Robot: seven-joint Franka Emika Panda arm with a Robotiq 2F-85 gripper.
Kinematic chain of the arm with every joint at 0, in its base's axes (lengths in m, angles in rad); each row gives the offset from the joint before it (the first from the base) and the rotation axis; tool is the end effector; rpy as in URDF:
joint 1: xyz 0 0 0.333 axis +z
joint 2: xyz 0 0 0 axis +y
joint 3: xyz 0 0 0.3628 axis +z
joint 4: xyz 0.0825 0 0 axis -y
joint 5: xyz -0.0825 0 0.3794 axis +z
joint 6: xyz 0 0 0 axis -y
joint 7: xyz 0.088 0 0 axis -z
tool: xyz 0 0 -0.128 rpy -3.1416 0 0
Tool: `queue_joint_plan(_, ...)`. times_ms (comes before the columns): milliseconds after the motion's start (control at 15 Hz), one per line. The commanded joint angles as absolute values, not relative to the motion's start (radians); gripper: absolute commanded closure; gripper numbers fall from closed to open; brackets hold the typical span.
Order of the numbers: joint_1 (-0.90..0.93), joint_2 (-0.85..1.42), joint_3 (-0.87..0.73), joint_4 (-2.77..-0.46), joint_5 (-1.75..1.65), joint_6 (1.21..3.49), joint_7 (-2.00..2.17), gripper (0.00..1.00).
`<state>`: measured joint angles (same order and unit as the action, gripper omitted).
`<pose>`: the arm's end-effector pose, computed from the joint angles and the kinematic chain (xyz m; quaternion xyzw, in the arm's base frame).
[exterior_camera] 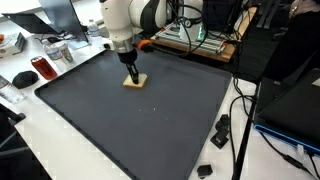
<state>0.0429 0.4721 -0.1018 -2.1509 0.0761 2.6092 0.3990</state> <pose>0.5836 -0.0348 0.2022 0.9673 -0.2536 -0.0043 0.0048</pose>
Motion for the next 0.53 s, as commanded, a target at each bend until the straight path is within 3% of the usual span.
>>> queue_joint_plan(0, 0.08, 0.599, -0.128, -2.141, 0.051, 2.718, 0.444, 0.95)
queue_joint_plan(467, 0.082, 0.599, -0.128, -2.121, 0.063, 2.643, 0.451, 0.95)
